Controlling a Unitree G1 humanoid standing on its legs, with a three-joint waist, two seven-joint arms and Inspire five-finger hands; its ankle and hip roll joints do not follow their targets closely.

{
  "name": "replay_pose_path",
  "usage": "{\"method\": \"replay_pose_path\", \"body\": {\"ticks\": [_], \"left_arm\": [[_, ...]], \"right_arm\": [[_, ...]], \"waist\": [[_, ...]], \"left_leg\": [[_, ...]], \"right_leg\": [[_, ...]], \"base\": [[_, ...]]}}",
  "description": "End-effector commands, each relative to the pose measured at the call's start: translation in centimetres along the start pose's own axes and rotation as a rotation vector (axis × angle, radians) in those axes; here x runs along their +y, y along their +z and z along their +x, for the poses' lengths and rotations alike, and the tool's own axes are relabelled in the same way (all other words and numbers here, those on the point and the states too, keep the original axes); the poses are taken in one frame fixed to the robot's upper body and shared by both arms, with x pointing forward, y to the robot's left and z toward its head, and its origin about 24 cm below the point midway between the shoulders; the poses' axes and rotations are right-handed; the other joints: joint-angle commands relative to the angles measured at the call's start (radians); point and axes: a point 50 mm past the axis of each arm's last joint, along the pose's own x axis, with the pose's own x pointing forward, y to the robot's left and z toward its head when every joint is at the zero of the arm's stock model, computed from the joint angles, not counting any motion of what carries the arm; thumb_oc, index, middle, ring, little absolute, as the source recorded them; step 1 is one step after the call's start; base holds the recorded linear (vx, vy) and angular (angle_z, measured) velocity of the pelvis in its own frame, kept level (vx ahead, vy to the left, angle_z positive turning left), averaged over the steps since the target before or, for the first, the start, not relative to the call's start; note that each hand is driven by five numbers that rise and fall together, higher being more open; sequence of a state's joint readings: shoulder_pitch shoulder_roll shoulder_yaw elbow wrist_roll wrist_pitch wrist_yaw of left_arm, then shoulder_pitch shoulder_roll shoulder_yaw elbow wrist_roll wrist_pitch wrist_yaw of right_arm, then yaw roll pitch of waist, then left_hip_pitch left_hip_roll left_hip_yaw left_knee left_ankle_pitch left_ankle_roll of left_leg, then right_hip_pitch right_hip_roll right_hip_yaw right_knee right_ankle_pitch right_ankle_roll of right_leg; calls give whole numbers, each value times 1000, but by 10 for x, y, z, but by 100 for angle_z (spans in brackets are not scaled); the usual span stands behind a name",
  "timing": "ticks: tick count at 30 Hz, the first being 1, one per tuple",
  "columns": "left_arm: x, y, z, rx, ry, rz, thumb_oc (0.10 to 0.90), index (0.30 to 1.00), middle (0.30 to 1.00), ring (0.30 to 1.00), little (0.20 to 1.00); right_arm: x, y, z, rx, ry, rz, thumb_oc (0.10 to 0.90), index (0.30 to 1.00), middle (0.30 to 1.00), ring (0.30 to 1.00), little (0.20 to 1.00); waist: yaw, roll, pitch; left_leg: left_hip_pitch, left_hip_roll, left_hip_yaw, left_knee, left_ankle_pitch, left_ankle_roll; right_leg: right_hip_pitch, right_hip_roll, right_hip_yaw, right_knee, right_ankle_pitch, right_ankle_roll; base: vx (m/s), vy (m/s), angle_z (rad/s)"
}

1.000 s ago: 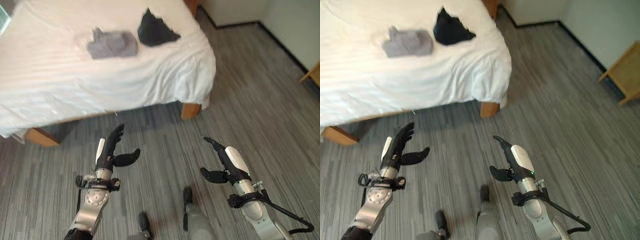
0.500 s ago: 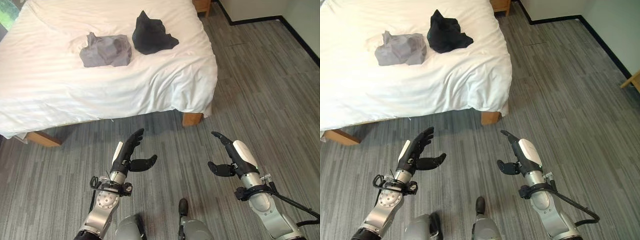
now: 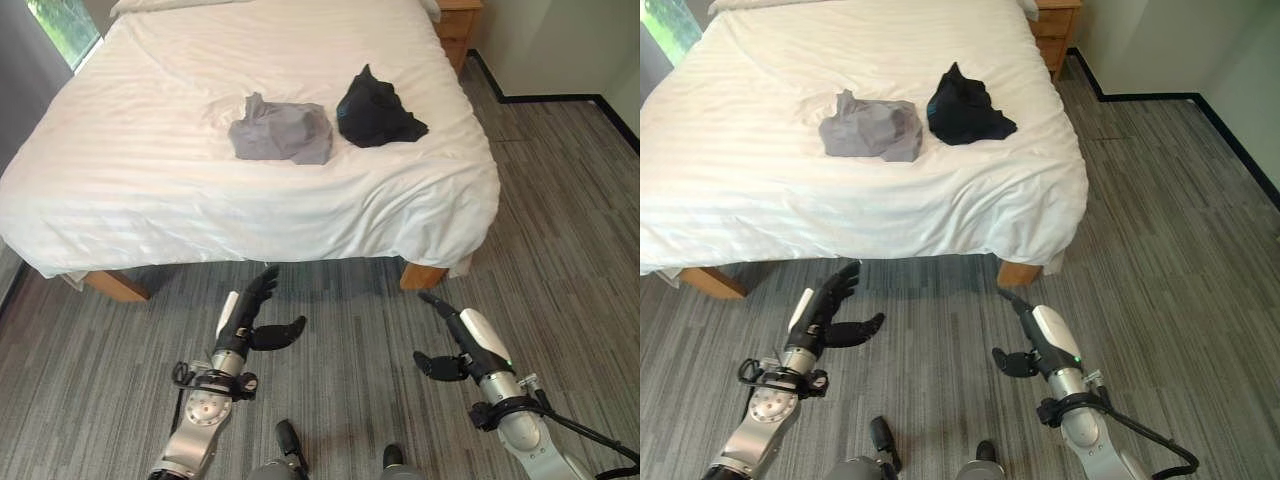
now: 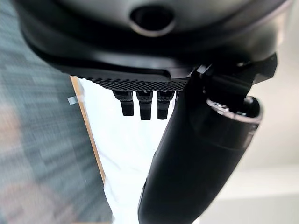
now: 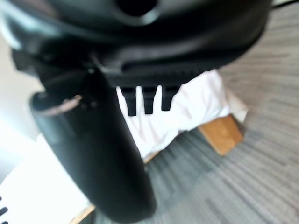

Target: Pick up bed clothes into laundry basket.

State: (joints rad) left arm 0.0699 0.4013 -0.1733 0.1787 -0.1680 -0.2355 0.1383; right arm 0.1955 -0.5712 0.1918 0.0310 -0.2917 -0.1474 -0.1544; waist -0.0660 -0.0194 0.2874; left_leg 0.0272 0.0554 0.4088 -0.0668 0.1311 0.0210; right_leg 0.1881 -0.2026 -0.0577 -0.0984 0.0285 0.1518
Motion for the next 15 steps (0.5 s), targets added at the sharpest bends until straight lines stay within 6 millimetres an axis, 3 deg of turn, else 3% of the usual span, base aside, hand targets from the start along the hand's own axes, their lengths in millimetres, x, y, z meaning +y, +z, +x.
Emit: {"method": "replay_pose_path", "body": {"ticks": [1,2,3,6,7,8,9,10,11,14,15], "left_arm": [[3,30,-6,-176,0,-22,800,900,900,900,900],[3,30,-6,-176,0,-22,800,900,900,900,900],[8,29,-7,-167,2,4,800,900,900,900,900],[16,32,-4,-173,-5,53,800,900,900,900,900],[16,32,-3,-173,-5,54,800,900,900,900,900],[17,34,-1,-178,-8,65,800,900,900,900,900],[20,37,1,-190,-8,92,800,900,900,900,900],[20,37,1,-191,-7,92,800,900,900,900,900],[20,42,4,-207,-10,104,800,900,900,900,900],[16,45,6,-226,-21,97,800,900,900,900,900],[13,49,8,-244,-32,95,800,900,900,900,900]], "right_arm": [[-42,32,19,-196,-156,-45,800,900,900,900,900],[-42,32,19,-196,-156,-45,800,900,900,900,900],[-41,32,20,-191,-166,-46,800,900,900,900,900],[-44,46,27,-250,-186,-50,800,900,900,900,900],[-44,46,27,-250,-186,-49,800,900,900,900,900],[-44,50,30,-263,-192,-48,800,900,900,900,900],[-42,55,34,-281,-195,-45,800,900,900,900,900],[-42,55,35,-282,-195,-45,800,900,900,900,900],[-44,59,34,-297,-210,-54,800,900,900,900,900],[-46,63,33,-315,-217,-62,800,900,900,900,900],[-46,63,31,-313,-228,-54,800,900,900,900,900]], "waist": [[26,2,-90],[28,3,-91],[28,-21,-107],[30,-42,-98],[33,-43,-98],[33,-41,-92],[35,-39,-79],[37,-40,-80],[28,-39,-68],[14,-31,-57],[-1,-21,-43]], "left_leg": [[-168,199,-115,-20,57,-178],[-169,200,-113,-20,57,-178],[-146,176,-87,-20,41,-155],[-98,132,-45,-16,-22,-104],[-98,131,-42,-16,-23,-103],[-84,127,-29,-18,-39,-92],[-55,122,-9,-20,-73,-76],[-57,121,-7,-20,-73,-75],[-28,108,-2,-20,-101,-69],[-1,98,-6,-20,-123,-69],[21,94,-19,-20,-141,-74]], "right_leg": [[111,31,9,11,-196,-4],[110,31,10,11,-196,-4],[87,-5,30,60,-151,25],[-12,-40,42,249,-28,65],[-17,-42,47,253,-30,66],[-64,-44,40,329,-4,71],[-150,-62,-13,422,57,82],[-154,-63,-10,426,56,83],[-202,-71,-68,416,75,79],[-240,-39,-84,348,22,66],[-260,-13,-78,231,-35,51]], "base": [[500,239,-10],[596,338,-33],[383,278,-47],[321,262,-64],[144,165,-62],[166,197,-60],[167,196,-64],[247,189,-75],[231,115,-60],[226,83,-21],[212,-41,3]]}}
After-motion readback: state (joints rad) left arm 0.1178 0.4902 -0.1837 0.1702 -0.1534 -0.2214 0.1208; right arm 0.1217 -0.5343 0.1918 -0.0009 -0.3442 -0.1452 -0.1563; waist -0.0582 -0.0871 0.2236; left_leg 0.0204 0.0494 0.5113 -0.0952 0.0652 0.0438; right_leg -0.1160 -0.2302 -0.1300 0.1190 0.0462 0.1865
